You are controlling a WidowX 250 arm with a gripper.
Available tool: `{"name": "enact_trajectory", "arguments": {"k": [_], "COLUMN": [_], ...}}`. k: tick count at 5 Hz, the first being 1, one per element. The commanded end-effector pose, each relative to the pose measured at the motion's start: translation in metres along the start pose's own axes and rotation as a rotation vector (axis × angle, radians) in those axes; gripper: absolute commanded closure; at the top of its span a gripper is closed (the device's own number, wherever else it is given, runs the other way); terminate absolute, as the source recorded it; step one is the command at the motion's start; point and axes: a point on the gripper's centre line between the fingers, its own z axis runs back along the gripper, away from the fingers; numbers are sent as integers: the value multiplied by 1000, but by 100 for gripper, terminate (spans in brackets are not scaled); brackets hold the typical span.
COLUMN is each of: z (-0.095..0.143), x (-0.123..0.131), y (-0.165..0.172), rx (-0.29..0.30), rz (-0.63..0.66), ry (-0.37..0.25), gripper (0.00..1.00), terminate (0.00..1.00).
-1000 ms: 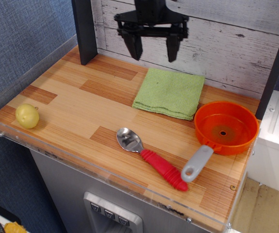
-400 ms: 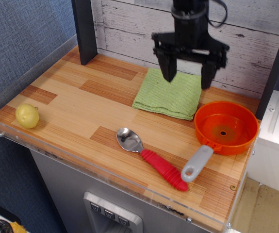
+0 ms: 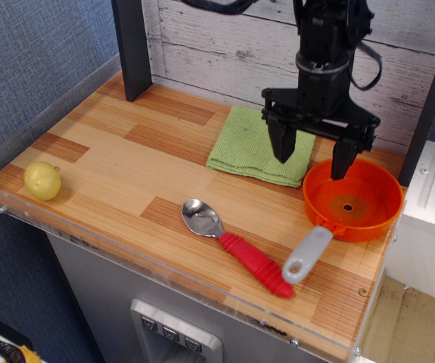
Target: Move orange pot far left inbetween potato and red spoon
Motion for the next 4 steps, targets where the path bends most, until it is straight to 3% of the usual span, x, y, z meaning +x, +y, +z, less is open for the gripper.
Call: {"name": "enact_trajectory", "arguments": {"k": [1, 3, 4], "z": [-19, -37, -37], "x": [-5, -5, -6], "y": [-9, -15, -15], "rx": [1, 2, 0], "rz": [-44, -55, -42], "ry": [14, 24, 23], "gripper": [0, 0, 100], "terminate": [0, 0, 0]}}
